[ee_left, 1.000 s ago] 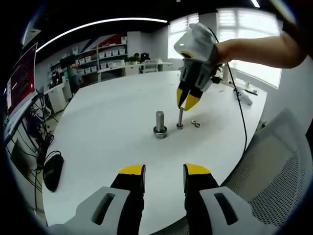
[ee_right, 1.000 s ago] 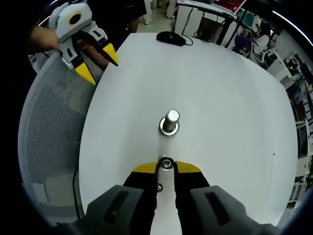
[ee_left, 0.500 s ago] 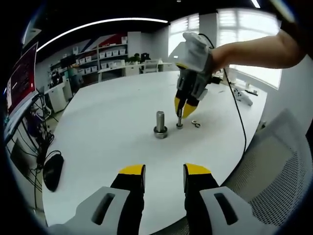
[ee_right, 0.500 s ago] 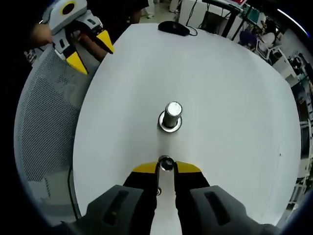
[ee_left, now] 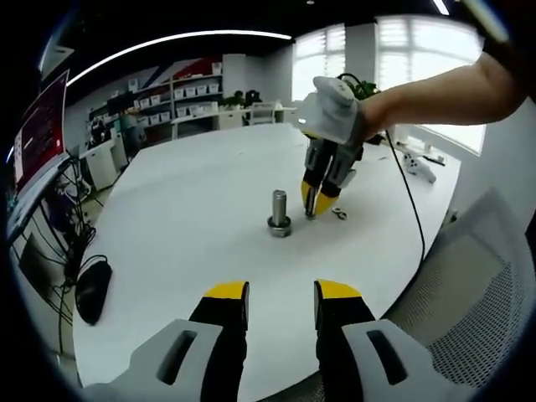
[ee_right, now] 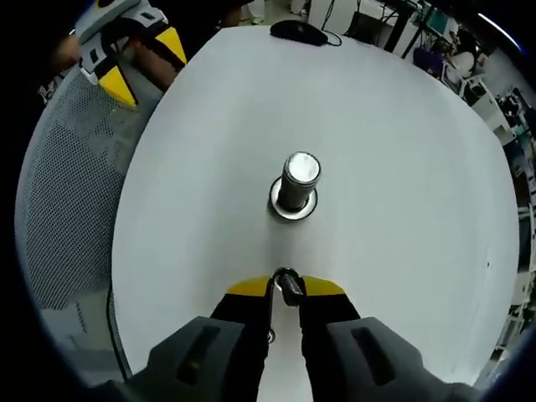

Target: Place the washer onto the threaded stud by aligning its center hole with the stud, sliding it down to the base, and recovering from edge contact or off-axis alignment until the washer reaches the visible bottom stop.

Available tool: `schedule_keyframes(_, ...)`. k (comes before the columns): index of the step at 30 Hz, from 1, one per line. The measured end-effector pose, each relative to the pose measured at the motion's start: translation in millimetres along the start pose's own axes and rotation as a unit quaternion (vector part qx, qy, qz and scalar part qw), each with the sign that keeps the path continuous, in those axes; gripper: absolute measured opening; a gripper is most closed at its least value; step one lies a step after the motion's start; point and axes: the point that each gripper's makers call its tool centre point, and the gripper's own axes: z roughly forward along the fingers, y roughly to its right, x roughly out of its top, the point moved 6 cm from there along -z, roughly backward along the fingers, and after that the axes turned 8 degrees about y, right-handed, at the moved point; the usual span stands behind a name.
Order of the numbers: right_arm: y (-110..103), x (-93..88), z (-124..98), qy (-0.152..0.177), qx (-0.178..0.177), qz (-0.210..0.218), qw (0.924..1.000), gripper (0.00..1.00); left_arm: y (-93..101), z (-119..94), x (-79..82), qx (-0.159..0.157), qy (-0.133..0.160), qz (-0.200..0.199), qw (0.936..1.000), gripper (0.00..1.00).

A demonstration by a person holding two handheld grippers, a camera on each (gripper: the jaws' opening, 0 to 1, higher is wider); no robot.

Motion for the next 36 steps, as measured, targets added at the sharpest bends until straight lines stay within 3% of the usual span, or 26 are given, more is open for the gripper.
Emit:
schedule_keyframes(1, 1.9, 1.3, -0.2, 0.009, -0.008, -0.011, 0.9999, 0.16, 0.8, 0.1, -0.7, -0.002, -0.003, 0.002, 1.0000, 0.29)
schedule_keyframes(14, -2.5, -17.7, -15.9, 0.029, -0.023, 0.055, 0.9978, 0.18, 2.1, 0.5, 0.1, -0.008, -0.001, -0.002, 1.0000, 0.30)
schedule_keyframes(19, -8.1, -27.1, -23.0, 0.040, -0.030, 0.084, 0.9952, 0.18, 1.7, 0.2, -0.2, -0.006, -0.001, -0.003, 1.0000, 0.30)
schedule_keyframes(36, -34.7, -48.4, -31.7, 0.051, -0.027, 0.126, 0.9903, 0.18, 1.3, 0.0, 0.1, -0.004, 0.000, -0.002, 1.0000, 0.30)
